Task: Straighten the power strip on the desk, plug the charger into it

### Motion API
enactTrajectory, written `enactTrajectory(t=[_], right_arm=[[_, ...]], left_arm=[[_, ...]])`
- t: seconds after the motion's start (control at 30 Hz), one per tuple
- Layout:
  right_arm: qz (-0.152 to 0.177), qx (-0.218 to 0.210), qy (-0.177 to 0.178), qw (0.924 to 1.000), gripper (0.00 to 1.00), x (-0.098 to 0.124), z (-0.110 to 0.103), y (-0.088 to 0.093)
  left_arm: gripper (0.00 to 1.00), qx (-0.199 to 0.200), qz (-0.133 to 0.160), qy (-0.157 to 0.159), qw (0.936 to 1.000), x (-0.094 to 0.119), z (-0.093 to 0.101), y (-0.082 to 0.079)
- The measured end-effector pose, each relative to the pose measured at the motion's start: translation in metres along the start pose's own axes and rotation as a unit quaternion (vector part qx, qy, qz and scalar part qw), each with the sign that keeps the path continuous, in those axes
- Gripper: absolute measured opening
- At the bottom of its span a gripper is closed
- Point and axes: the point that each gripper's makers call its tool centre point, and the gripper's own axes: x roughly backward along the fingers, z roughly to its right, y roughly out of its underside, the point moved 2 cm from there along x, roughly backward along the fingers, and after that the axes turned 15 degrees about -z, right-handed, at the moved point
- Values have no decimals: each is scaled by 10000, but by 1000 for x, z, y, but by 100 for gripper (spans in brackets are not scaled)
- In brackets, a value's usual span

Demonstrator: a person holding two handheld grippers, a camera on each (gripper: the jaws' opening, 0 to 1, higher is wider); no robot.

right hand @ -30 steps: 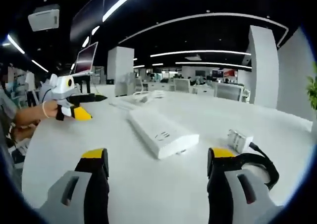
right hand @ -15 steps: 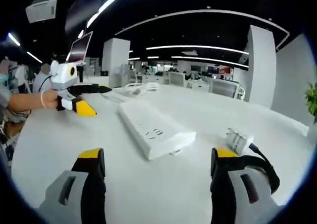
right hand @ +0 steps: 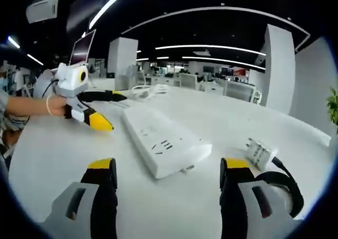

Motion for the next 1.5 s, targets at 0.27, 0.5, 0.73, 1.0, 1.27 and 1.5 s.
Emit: enactTrajectory(t=[0.27, 0.5, 0.73, 1.0, 1.27, 1.5], right_arm=[[-93, -48, -109, 9999, 72, -3, 0, 2], [-126, 19, -239, 9996, 61, -5, -3, 4], [-153, 105, -190, 9996, 50, -8, -4, 3], [-194, 19, -119, 9997, 38, -7, 1, 1], [-247, 73, -66, 9996, 38, -8, 1, 1], [-257, 61, -94, 9996, 38, -8, 3, 1]], left_arm=[[82, 54, -56, 243, 9997, -10, 0, -4], [74, -93, -146, 304, 9994, -15, 4, -2], [55, -5, -187, 496, 9986, -15, 9, 0], [50, -26, -239, 612, 9978, -15, 13, 2], [49, 155, -352, 685, 9969, -15, 14, 3], [47, 158, -446, 667, 9966, -15, 13, 2]])
